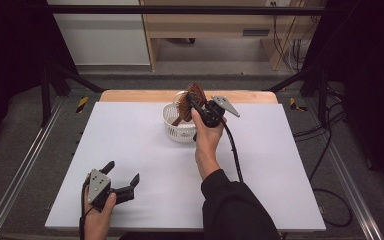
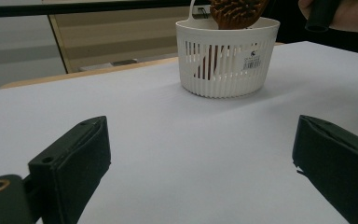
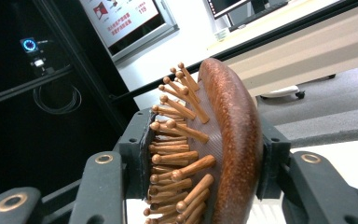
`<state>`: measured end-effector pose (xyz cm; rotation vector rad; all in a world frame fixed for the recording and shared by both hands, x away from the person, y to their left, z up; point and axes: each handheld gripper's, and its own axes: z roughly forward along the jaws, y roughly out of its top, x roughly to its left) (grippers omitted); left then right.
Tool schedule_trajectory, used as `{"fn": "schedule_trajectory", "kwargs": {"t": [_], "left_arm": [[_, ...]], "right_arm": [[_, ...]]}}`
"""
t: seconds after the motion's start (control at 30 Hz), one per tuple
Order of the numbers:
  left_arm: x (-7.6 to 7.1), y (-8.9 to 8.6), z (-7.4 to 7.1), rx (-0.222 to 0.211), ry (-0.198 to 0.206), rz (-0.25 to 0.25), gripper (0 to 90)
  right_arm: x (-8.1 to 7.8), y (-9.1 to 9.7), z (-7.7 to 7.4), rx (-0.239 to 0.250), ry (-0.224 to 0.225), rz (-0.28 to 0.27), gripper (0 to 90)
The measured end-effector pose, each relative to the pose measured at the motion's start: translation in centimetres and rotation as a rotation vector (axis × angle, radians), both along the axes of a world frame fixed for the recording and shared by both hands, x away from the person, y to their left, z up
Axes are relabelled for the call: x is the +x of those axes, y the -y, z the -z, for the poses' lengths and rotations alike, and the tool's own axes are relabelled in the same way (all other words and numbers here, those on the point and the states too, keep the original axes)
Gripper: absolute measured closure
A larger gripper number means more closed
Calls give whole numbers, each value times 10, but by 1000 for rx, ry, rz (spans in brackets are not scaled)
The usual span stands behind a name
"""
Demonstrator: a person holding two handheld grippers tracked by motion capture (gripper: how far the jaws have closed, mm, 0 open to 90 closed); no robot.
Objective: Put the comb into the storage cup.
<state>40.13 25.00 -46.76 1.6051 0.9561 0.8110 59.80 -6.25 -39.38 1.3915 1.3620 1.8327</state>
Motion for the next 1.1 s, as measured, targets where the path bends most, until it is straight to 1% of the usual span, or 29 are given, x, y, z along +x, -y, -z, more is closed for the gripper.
{"fn": "schedule_trajectory", "kwargs": {"t": [0.43,1.1], "left_arm": [[0,0,0,0,0,-1,42],[0,-1,0,-3,3,-6,42]], "right_arm": [[2,8,0,-44,-5,-43,481],[3,13,0,-55,-14,-57,471]]}}
